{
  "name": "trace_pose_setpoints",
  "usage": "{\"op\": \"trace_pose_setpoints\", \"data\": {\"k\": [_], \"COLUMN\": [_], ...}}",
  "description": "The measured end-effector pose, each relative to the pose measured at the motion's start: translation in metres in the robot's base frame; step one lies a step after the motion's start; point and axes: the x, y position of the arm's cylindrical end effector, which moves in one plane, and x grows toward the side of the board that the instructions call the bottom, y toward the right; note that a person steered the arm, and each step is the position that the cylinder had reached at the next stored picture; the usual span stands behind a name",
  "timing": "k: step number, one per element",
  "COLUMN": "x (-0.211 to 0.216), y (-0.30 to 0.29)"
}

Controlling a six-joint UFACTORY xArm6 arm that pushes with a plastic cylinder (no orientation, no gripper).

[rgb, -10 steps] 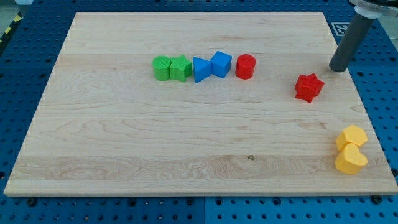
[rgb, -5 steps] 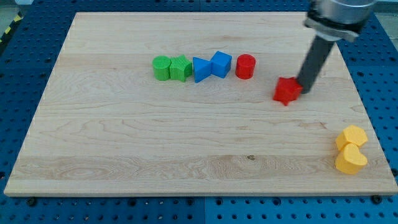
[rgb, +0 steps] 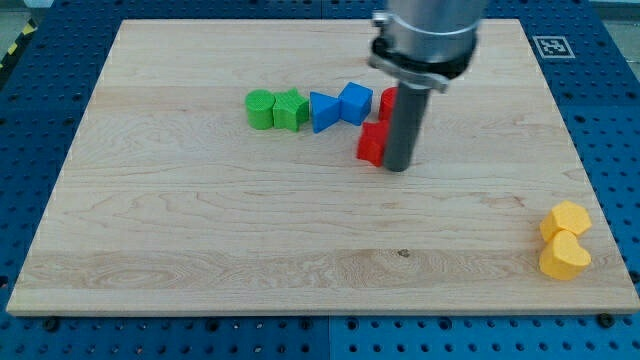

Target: Place the red star to the bottom of the blue triangle

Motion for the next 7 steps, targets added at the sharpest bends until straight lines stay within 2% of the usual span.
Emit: {"op": "trace_pose_setpoints", "data": {"k": [2,3,5,7], "x": [-0.002,-0.013,-0.013,0.015], "y": [0.065,0.056,-0.054,-0.044]}}
